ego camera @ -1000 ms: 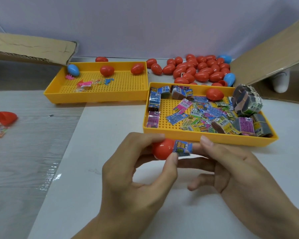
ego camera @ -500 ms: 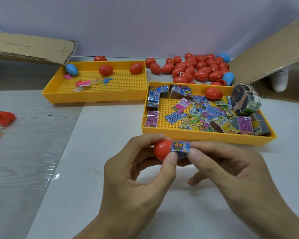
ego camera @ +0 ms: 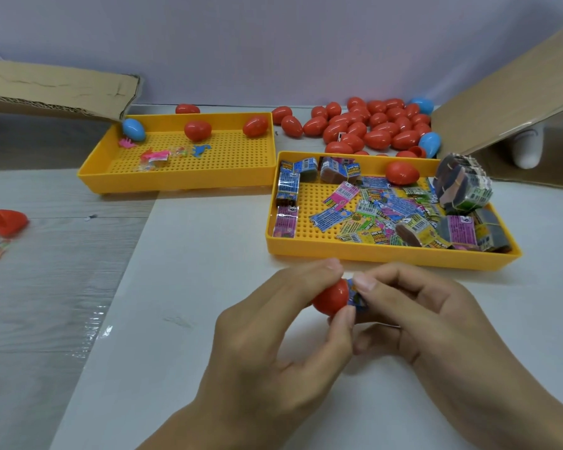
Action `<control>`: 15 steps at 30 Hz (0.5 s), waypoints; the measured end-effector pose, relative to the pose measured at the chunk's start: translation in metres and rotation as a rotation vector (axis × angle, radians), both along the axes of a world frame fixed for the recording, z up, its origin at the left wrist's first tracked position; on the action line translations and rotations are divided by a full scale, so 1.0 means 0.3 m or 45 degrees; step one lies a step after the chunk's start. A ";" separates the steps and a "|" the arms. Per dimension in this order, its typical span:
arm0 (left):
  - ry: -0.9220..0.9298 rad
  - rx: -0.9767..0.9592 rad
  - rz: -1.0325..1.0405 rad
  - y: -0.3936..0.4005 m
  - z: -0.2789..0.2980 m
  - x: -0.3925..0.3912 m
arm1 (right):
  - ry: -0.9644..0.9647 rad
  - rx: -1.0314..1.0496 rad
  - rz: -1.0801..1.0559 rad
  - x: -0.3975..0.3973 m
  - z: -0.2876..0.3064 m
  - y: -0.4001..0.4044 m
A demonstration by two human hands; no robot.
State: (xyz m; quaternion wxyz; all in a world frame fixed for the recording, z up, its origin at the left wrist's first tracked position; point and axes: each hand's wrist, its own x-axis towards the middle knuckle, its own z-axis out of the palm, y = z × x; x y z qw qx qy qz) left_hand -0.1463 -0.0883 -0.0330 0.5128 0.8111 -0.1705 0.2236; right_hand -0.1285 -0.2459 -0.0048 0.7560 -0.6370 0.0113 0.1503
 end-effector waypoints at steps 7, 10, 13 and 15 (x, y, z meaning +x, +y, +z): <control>-0.162 0.069 0.083 -0.012 -0.010 -0.008 | 0.083 -0.054 -0.106 -0.017 -0.002 0.009; -0.139 0.087 0.055 -0.008 -0.011 -0.006 | 0.076 -0.053 -0.132 -0.019 -0.004 0.010; -0.150 0.109 0.043 -0.005 -0.014 -0.003 | 0.100 -0.038 -0.135 -0.018 -0.003 0.011; -0.159 0.114 0.052 -0.006 -0.014 -0.002 | 0.140 -0.013 -0.144 -0.016 0.000 0.011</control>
